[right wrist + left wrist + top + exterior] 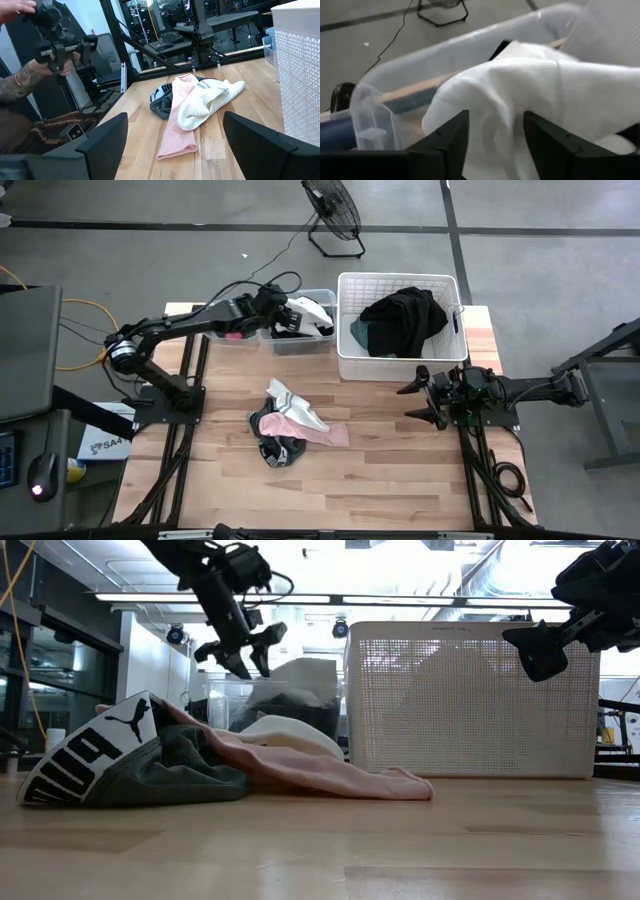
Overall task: Pick & Place Cloths
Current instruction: Put the white boxer into the right transparent bin
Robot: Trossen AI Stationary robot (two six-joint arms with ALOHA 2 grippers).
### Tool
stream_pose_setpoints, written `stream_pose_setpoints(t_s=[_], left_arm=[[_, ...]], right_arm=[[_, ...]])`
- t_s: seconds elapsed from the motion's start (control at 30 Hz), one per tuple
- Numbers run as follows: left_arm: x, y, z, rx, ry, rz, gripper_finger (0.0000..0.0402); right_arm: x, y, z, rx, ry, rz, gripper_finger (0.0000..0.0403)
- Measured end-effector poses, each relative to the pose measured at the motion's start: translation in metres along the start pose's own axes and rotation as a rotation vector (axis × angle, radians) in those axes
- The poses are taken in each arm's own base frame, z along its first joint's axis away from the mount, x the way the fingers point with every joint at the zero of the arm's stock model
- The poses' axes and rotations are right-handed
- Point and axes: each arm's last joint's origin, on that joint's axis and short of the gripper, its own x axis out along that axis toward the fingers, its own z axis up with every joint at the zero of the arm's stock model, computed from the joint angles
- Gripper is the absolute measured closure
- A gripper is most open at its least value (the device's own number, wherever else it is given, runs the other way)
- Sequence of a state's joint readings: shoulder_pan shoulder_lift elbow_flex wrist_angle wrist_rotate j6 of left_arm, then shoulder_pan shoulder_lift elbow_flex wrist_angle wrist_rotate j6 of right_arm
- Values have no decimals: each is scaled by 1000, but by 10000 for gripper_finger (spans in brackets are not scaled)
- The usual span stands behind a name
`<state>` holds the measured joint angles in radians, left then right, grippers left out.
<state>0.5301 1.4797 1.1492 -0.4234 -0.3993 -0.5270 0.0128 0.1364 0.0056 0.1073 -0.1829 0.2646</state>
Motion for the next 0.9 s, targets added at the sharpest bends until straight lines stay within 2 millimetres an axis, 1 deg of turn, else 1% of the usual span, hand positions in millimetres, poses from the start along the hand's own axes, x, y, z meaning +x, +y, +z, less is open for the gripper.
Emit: stream_pose_setpoints(t_s=[0.07, 0.13, 0.33, 0.4, 0.47, 0.53, 0.63, 0.7, 0.73, 0.8, 0.9], left_arm=[[-8, 2, 4, -10, -22, -12, 202], [-17, 4, 8, -23, -51, -23, 195], [-39, 12, 15, -32, -105, 9, 193], [-43, 10, 14, -30, -105, -16, 198], [-46, 3, 12, -5, -101, -62, 215], [-49, -5, 10, 44, -110, -128, 248], [-54, -16, 11, 86, -135, -227, 322], [-55, -19, 11, 105, -150, -249, 376], [-54, -21, 11, 105, -157, -249, 387], [-49, -23, 10, 102, -150, -248, 390], [-33, -29, 5, 112, -119, -255, 399]], right_arm=[[0, 0, 0, 0, 0, 0, 85], [0, 0, 0, 0, 0, 0, 85], [0, 0, 0, 0, 0, 0, 85], [0, 0, 0, 0, 1, 0, 85], [0, 0, 0, 0, 0, 0, 85], [0, 0, 0, 0, 0, 0, 85], [0, 0, 0, 0, 0, 0, 85], [0, 0, 0, 0, 0, 0, 85], [0, 0, 0, 0, 0, 0, 85], [0, 0, 0, 0, 1, 0, 85], [0, 0, 0, 0, 1, 0, 85]])
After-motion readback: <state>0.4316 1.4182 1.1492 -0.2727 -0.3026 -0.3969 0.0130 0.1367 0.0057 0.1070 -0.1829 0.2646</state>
